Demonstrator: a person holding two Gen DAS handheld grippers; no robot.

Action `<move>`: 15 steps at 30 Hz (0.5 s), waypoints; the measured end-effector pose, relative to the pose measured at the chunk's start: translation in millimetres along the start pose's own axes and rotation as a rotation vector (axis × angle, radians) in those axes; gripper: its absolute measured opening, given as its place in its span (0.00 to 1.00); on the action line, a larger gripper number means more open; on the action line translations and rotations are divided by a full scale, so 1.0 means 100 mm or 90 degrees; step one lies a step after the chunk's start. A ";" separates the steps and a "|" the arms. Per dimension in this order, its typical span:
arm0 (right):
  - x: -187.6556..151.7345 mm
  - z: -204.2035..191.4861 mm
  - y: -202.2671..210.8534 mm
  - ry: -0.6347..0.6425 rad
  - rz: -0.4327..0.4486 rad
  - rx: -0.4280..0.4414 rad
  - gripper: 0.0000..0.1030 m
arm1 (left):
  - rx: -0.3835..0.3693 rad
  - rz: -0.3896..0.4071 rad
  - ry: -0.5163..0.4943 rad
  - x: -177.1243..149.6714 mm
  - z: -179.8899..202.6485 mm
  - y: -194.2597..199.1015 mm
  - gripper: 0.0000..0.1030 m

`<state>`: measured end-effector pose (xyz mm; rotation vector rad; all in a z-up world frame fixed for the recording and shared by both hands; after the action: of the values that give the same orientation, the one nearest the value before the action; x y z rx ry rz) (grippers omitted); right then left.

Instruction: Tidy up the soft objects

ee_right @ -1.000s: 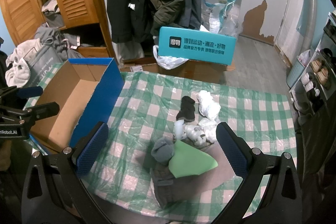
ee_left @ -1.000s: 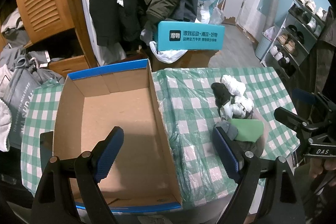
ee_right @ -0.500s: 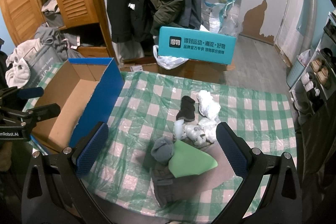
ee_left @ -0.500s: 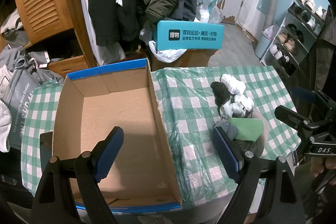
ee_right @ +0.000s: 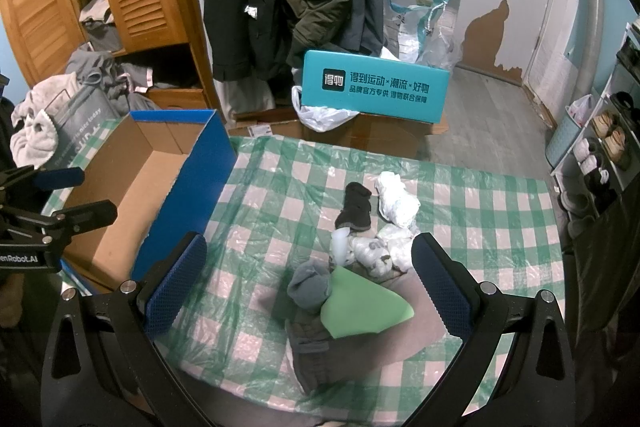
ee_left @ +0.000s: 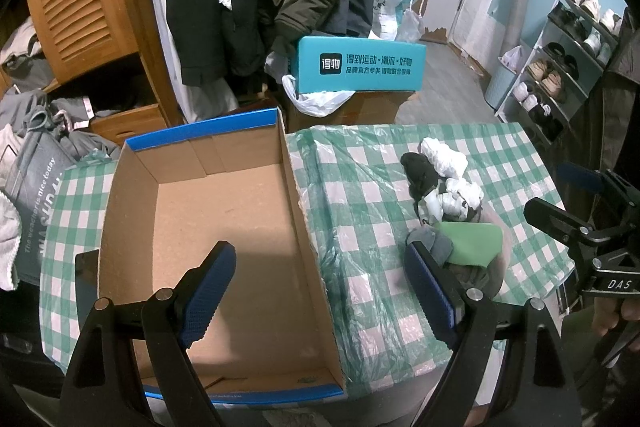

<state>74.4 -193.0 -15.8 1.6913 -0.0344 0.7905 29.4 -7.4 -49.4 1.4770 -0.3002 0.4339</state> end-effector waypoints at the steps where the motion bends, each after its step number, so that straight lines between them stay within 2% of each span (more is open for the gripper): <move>1: 0.00 0.00 0.00 0.000 0.000 0.000 0.98 | 0.000 0.000 0.000 0.00 0.00 0.00 0.85; 15: 0.00 0.00 0.00 0.000 -0.001 0.000 0.98 | 0.000 -0.002 -0.003 -0.02 0.02 -0.01 0.85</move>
<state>74.3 -193.6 -15.9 1.6909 -0.0323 0.7899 28.1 -9.5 -51.1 1.4785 -0.3014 0.4281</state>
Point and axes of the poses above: each gripper's, at about its wrist camera, not at the fingertips, and y roughly against the way its jaws point, z to its right, x to its top, the point moved 5 cm from there along -y, roughly the way its jaws point, and after that the axes turned 7 degrees about -z, right-handed, at the moved point
